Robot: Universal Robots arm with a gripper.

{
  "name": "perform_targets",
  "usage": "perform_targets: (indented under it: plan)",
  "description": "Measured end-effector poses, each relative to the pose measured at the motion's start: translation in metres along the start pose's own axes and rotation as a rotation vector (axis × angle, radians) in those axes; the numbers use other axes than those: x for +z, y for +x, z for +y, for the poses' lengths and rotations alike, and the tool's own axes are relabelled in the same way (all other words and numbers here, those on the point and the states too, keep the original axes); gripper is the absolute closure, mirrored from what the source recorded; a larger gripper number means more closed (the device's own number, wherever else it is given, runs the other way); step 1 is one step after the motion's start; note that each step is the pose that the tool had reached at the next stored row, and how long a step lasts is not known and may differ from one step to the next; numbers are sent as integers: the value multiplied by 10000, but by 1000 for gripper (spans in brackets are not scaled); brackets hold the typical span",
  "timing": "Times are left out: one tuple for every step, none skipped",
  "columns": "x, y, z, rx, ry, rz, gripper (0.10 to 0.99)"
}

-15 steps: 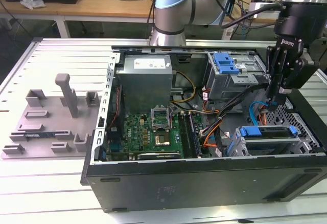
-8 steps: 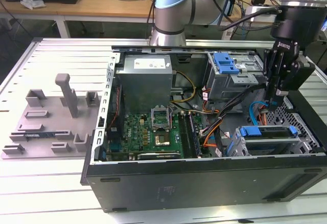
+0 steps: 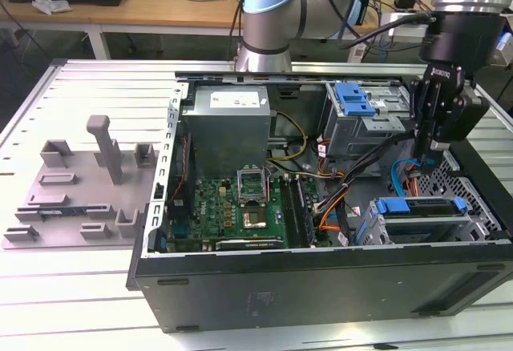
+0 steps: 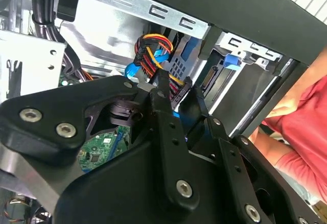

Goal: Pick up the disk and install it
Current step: 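Insert the first disk wire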

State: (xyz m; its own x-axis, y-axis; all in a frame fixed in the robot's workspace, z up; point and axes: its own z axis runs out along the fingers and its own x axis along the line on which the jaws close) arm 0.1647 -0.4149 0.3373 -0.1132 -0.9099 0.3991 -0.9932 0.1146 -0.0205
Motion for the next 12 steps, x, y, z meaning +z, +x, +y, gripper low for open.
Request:
perform_targets:
  plan:
    - [0, -1, 0, -6, 5, 14, 737]
    - [1, -2, 0, -11, 8, 21, 749]
    - [3, -4, 0, -16, 10, 22, 816]
    - [7, -6, 0, -21, 13, 23, 882]
    - [10, -7, -1, -33, 18, 26, 918]
    - [12, -7, 0, -40, 21, 25, 918]
    - [12, -8, 0, -42, 22, 24, 918]
    - [13, -8, 0, -42, 22, 24, 918]
    - [13, -8, 0, -43, 23, 24, 918]
    - [13, -8, 0, -43, 23, 24, 918]
    - [13, -8, -1, -43, 22, 23, 918]
    - [17, 1, -19, -44, 19, -10, 918]
